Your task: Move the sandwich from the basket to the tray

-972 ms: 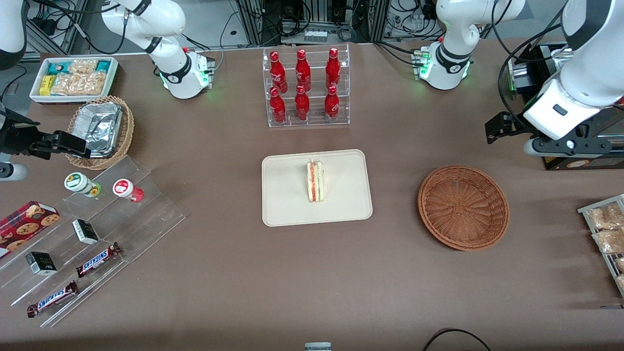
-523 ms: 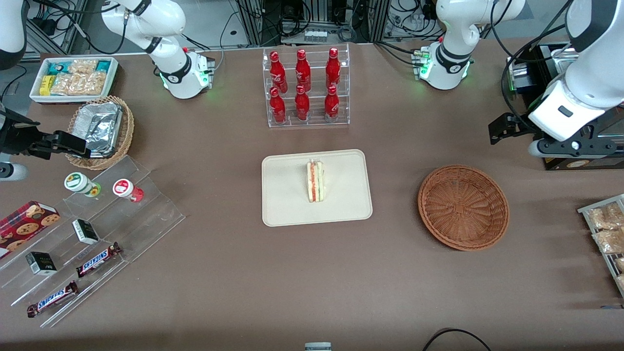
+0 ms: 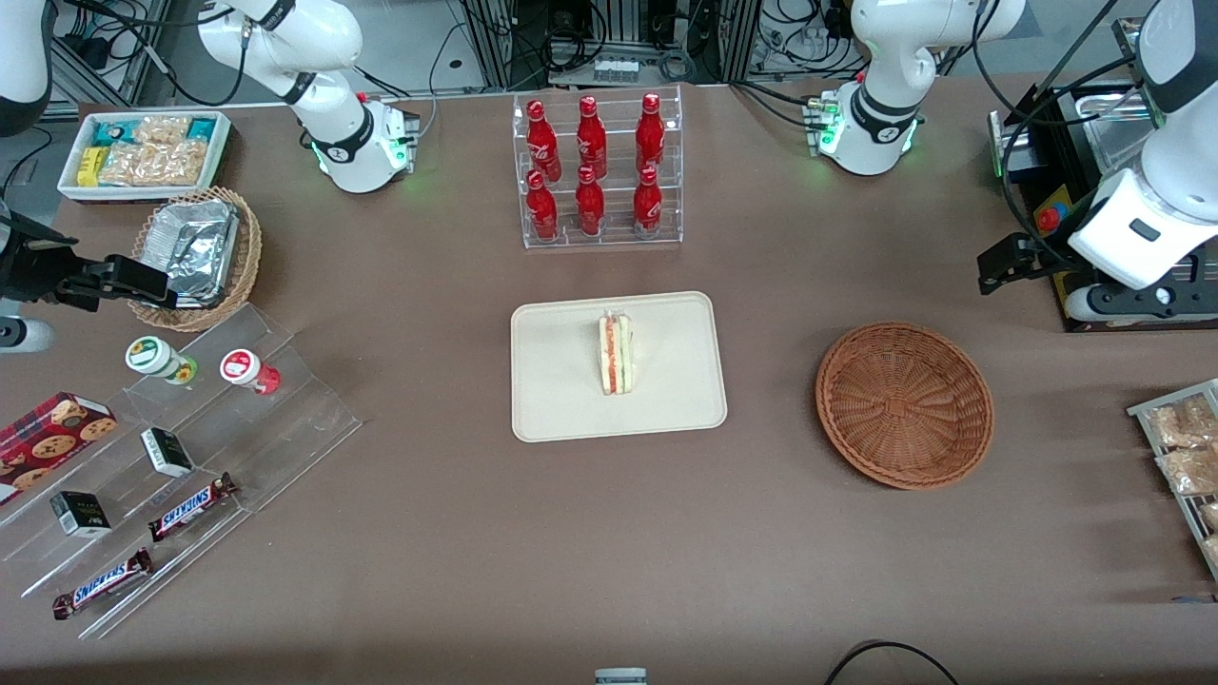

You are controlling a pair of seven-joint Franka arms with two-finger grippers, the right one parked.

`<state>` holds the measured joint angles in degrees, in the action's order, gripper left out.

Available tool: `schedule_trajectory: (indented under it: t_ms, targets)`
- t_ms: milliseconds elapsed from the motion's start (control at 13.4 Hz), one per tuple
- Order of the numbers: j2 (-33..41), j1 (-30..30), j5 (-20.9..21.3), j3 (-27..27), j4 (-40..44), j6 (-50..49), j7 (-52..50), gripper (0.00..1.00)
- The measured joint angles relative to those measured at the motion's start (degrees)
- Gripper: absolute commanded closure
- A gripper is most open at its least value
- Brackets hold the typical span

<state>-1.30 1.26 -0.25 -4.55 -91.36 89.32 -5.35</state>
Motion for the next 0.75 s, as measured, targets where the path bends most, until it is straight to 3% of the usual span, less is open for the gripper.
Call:
schedule_trajectory:
  t_ms: [748]
  targets:
    - [-0.30, 0.07, 0.04, 1.23, 2.28, -0.02, 0.00, 0.00]
